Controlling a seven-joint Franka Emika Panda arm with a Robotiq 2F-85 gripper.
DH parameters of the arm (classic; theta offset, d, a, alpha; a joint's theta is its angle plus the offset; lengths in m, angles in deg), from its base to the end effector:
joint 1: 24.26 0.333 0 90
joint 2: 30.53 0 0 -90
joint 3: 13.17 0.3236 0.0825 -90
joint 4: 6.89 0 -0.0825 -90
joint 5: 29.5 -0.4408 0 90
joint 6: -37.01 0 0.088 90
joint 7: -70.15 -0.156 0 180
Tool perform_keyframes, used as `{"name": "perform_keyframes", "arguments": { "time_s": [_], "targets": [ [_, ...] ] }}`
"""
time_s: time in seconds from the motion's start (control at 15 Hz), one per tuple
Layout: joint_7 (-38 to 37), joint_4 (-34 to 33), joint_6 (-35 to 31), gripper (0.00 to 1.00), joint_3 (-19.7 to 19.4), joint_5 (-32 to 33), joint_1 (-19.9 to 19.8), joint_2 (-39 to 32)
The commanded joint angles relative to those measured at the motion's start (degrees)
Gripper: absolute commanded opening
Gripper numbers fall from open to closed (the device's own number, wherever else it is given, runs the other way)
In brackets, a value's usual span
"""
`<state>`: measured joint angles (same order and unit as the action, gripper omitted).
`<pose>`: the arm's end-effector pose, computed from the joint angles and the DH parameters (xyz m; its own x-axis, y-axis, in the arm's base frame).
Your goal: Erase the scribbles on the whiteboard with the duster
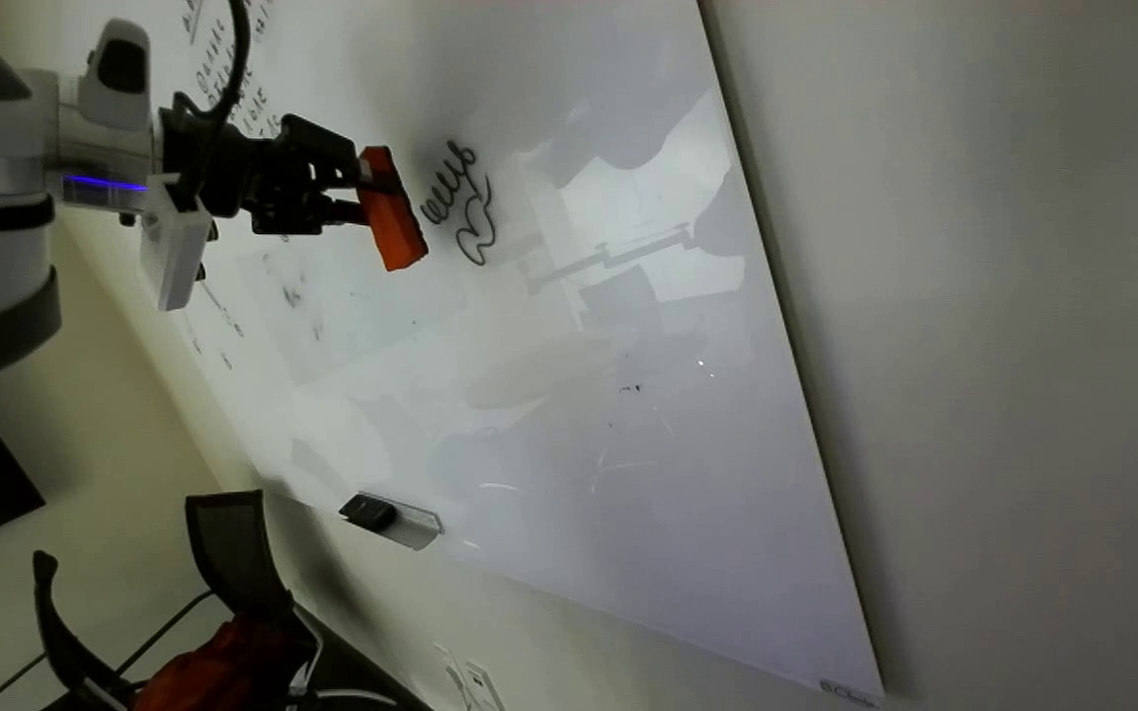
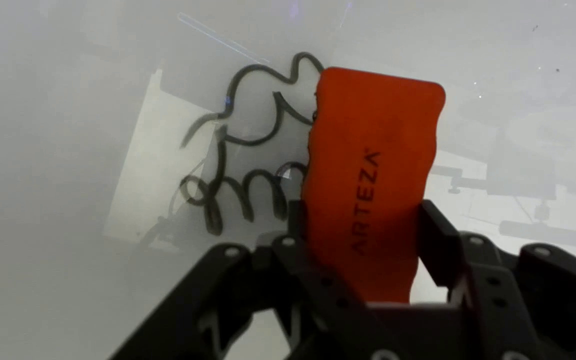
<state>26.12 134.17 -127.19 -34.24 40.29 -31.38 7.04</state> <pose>0.4477 -0.2159 0.5772 0.4789 0.0292 0.8774 -0.4509 -0.8494 0.2743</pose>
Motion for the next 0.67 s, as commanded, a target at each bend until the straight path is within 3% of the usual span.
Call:
{"name": "perform_keyframes", "arguments": {
  "time_s": [0.0,0.13,0.2,0.6],
  "targets": [
    [0.0,-0.2,0.0,0.55,-0.2,0.0,0.3,-0.4],
    [0.0,-0.5,0.0,0.55,-0.3,-0.1,0.3,-0.7],
    [0.0,-0.6,0.0,0.30,-0.3,-0.1,0.3,-0.7],
    [4.6,-3.2,-3.8,0.30,-2.7,1.9,2.3,-4.0]
  ]
}}
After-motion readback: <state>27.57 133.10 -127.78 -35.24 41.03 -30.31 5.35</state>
